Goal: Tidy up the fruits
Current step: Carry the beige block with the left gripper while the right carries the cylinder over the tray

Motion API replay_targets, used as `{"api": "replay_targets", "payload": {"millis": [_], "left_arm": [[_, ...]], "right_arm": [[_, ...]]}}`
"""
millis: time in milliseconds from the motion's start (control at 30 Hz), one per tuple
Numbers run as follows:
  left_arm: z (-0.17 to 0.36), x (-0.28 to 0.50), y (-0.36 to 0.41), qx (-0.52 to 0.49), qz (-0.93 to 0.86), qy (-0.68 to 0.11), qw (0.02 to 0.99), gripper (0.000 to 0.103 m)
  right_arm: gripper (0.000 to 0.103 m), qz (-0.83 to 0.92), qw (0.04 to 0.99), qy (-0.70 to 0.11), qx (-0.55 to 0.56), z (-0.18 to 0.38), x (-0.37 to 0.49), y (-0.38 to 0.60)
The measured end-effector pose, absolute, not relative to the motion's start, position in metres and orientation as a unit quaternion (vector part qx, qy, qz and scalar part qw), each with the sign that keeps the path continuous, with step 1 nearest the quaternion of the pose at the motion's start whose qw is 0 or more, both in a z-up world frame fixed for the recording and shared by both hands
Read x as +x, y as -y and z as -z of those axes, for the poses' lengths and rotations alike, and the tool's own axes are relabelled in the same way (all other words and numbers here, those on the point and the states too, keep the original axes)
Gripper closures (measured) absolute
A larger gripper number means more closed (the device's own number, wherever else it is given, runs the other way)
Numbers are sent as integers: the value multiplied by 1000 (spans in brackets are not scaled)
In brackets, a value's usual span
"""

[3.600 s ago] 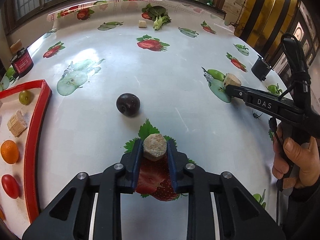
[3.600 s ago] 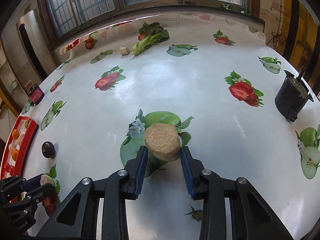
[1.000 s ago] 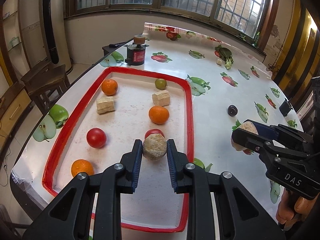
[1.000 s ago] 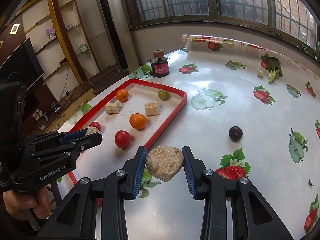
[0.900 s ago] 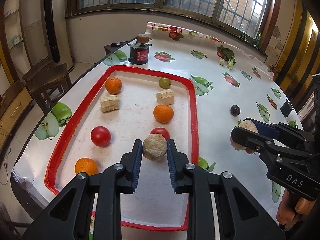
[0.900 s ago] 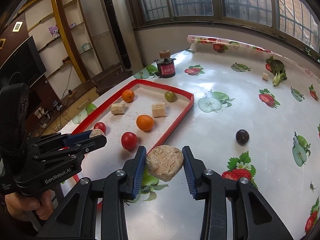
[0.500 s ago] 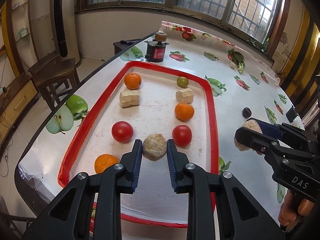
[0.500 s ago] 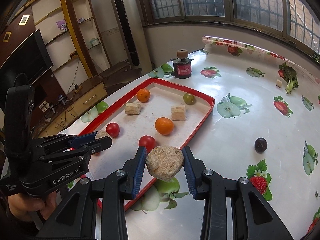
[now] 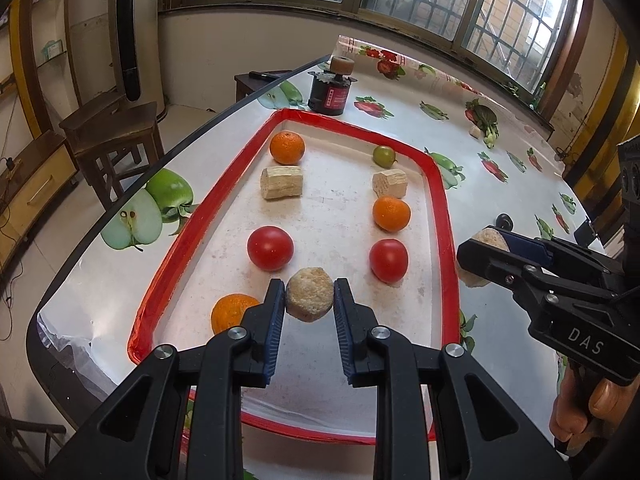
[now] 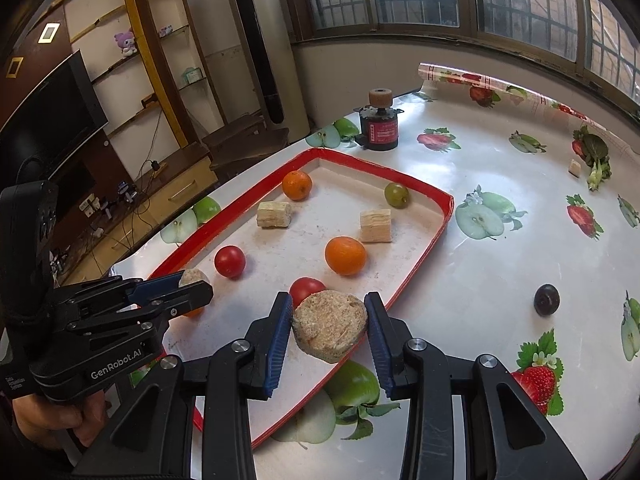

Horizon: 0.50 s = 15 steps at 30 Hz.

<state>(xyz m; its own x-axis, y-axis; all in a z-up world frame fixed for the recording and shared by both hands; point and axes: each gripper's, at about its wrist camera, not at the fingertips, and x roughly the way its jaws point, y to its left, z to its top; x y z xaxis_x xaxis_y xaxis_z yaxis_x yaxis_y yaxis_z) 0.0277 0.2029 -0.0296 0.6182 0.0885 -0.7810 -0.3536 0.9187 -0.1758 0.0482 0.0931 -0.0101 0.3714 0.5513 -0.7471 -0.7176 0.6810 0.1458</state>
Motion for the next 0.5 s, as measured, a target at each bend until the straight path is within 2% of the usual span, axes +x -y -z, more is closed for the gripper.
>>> {"api": "replay_targets", "payload": {"millis": [500], "left_arm": [[42, 22, -171, -158, -75, -443, 880, 81]], "right_arm": [[65, -393, 814, -415, -101, 23, 58, -110]]}}
